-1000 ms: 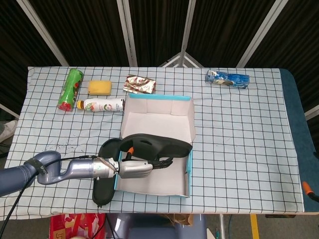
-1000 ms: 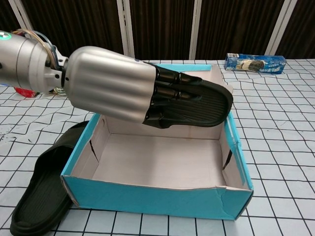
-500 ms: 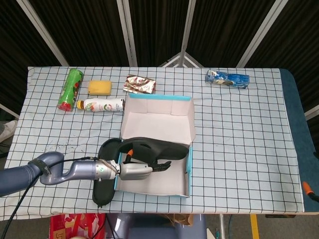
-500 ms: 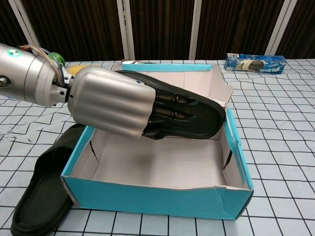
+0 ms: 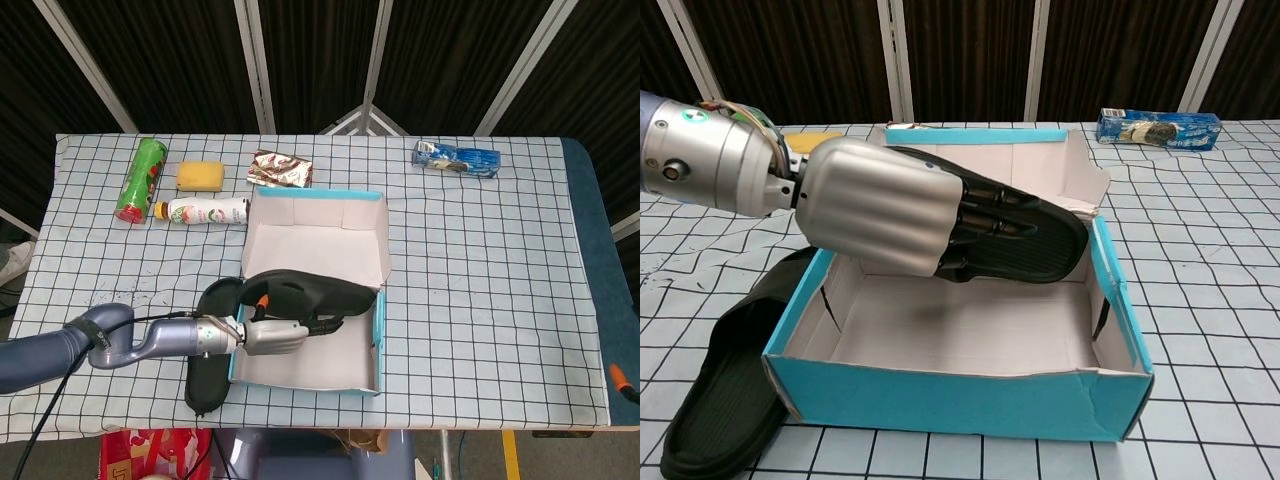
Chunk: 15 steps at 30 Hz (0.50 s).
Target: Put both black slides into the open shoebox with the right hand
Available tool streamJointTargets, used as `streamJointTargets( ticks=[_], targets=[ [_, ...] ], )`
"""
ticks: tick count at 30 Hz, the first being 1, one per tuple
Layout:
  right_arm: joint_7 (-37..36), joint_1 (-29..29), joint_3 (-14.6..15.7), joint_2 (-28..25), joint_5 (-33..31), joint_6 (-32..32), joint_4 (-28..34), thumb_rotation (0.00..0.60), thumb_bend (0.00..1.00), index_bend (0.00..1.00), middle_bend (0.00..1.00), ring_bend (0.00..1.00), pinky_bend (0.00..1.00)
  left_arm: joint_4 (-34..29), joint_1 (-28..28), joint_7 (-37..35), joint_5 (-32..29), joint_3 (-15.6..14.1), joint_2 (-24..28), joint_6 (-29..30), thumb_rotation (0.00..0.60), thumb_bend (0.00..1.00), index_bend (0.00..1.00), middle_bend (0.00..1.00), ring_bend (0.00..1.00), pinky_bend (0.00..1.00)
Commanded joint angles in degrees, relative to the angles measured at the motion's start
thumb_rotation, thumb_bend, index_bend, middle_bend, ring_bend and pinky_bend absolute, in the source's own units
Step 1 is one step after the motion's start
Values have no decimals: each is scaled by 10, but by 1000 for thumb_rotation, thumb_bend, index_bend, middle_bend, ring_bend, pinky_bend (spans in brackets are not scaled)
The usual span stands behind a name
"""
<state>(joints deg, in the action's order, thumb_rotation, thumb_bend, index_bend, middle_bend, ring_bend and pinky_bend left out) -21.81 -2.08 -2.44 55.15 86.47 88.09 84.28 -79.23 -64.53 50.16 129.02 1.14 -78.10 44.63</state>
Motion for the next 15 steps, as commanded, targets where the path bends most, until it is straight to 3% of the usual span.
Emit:
streamJointTargets(
  ticks=[1, 15],
  targets=[
    [-1, 0, 0, 0, 0, 0, -1, 600, 348, 105, 69, 47, 0, 8, 2, -6, -3, -6, -10, 9, 600, 427, 506, 429, 4, 22],
    [-2, 1, 0, 0, 0, -2, -1, 600, 348, 105, 69, 47, 0, 48, -3, -29, -8, -31, -42, 29, 600, 426, 506, 432, 4, 23]
  ],
)
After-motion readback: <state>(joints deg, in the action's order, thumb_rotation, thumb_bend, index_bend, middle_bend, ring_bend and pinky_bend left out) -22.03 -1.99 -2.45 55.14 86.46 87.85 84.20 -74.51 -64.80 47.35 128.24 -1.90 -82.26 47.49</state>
